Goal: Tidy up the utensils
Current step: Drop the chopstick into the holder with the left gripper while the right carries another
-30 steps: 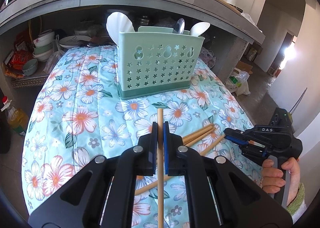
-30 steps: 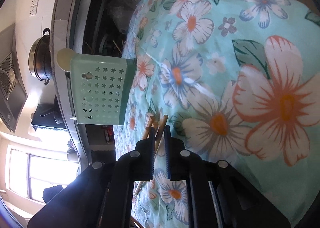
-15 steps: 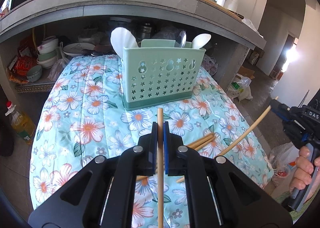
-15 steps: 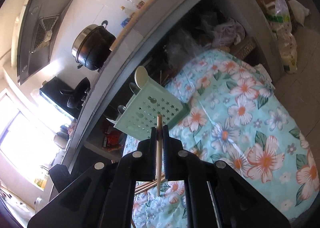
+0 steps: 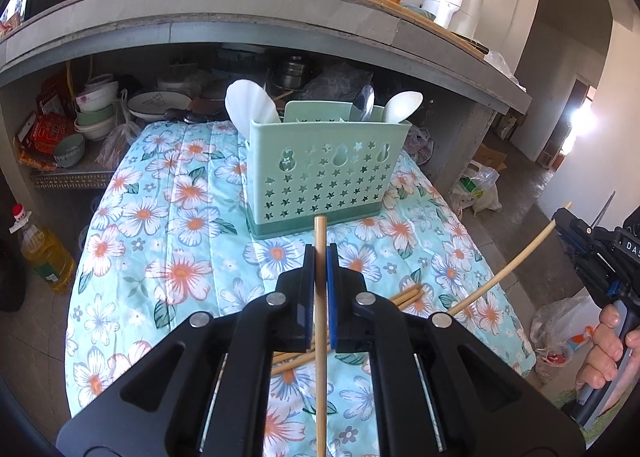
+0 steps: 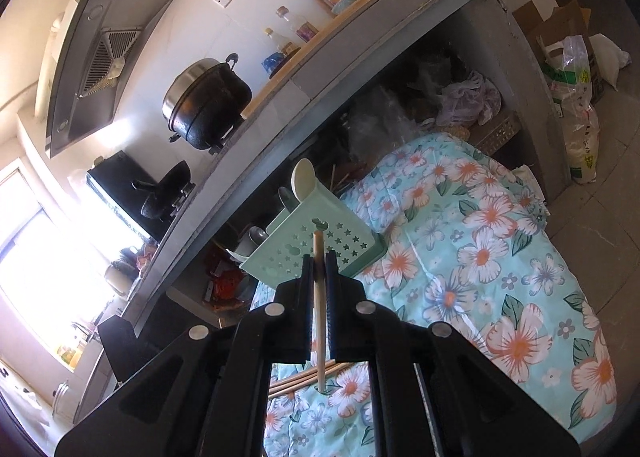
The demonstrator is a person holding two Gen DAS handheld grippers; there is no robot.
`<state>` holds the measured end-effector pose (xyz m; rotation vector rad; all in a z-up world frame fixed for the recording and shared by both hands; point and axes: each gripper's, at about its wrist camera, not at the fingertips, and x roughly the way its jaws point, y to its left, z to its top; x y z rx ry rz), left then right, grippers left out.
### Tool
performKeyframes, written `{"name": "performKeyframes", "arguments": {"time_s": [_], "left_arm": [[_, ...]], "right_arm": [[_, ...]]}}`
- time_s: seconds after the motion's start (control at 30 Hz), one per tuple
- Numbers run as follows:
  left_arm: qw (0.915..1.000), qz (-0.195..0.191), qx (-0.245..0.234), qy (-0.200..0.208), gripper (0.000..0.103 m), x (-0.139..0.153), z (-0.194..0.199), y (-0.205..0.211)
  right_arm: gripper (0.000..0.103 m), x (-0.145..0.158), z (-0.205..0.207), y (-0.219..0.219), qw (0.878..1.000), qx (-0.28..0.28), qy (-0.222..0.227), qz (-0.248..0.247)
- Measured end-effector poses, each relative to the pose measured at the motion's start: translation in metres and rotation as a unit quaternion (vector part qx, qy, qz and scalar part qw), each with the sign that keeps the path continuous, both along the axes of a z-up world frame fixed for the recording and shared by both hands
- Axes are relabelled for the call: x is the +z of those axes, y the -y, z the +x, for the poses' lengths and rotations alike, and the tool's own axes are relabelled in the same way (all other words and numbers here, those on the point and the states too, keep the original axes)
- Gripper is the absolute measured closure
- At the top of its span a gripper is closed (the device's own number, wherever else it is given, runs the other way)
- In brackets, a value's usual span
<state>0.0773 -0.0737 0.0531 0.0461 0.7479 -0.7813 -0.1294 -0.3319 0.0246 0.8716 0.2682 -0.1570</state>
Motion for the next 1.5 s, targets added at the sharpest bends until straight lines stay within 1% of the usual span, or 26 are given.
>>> {"name": "performKeyframes", "arguments": {"time_s": [0.13, 0.3, 0.47, 0.63, 0.73, 0.77, 0.83, 0.9, 1.0, 1.1, 1.17, 1.27, 1.37, 1.43, 1.5], "left_arm": [[1.0, 0.002, 0.004, -0.002, 0.099, 0.0, 0.002, -0.002], [0.9999, 0.001, 0.002, 0.015, 0.099, 0.011, 0.0, -0.004], [0.999, -0.022, 0.005, 0.038, 0.099, 0.037, 0.003, -0.009], [0.9951, -0.057, 0.014, 0.08, 0.099, 0.078, 0.013, -0.007], [0.9885, -0.089, 0.025, 0.12, 0.099, 0.11, 0.02, 0.001], [0.9845, -0.107, 0.029, 0.136, 0.099, 0.121, 0.022, 0.004], [0.9745, -0.138, 0.042, 0.171, 0.099, 0.139, 0.027, 0.011], [0.9664, -0.163, 0.053, 0.191, 0.099, 0.151, 0.032, 0.02], [0.9509, -0.199, 0.07, 0.226, 0.099, 0.168, 0.041, 0.035], [0.9371, -0.197, 0.098, 0.271, 0.099, 0.178, 0.05, 0.059], [0.9335, -0.198, 0.107, 0.279, 0.099, 0.178, 0.061, 0.076], [0.9335, -0.195, 0.117, 0.277, 0.099, 0.171, 0.083, 0.1], [0.9327, -0.167, 0.137, 0.289, 0.099, 0.157, 0.102, 0.123], [0.9363, -0.149, 0.141, 0.285, 0.099, 0.146, 0.115, 0.136], [0.9427, -0.131, 0.142, 0.272, 0.099, 0.132, 0.127, 0.146]], "right_arm": [[0.097, -0.001, -0.001, 0.001, 1.0, -0.001, 0.001, 0.0], [0.097, -0.001, 0.001, 0.003, 1.0, 0.003, 0.003, 0.001], [0.097, 0.003, 0.002, 0.005, 1.0, 0.005, 0.008, -0.002], [0.097, 0.009, 0.003, 0.009, 1.0, 0.006, 0.013, -0.01], [0.097, 0.013, 0.004, 0.011, 1.0, 0.008, 0.019, -0.016], [0.097, 0.014, 0.005, 0.012, 1.0, 0.009, 0.021, -0.017], [0.097, 0.015, 0.006, 0.014, 1.0, 0.01, 0.024, -0.017], [0.097, 0.015, 0.008, 0.016, 1.0, 0.011, 0.025, -0.016], [0.097, 0.016, 0.012, 0.019, 0.999, 0.014, 0.023, -0.018], [0.097, 0.015, 0.016, 0.023, 0.999, 0.016, 0.024, -0.018], [0.097, 0.014, 0.018, 0.027, 0.999, 0.015, 0.024, -0.016], [0.097, 0.013, 0.02, 0.031, 0.999, 0.013, 0.025, -0.018], [0.097, 0.011, 0.024, 0.034, 1.0, 0.012, 0.023, -0.016], [0.097, 0.008, 0.026, 0.037, 1.0, 0.011, 0.021, -0.012], [0.097, 0.005, 0.028, 0.041, 1.0, 0.01, 0.017, -0.007]]}}
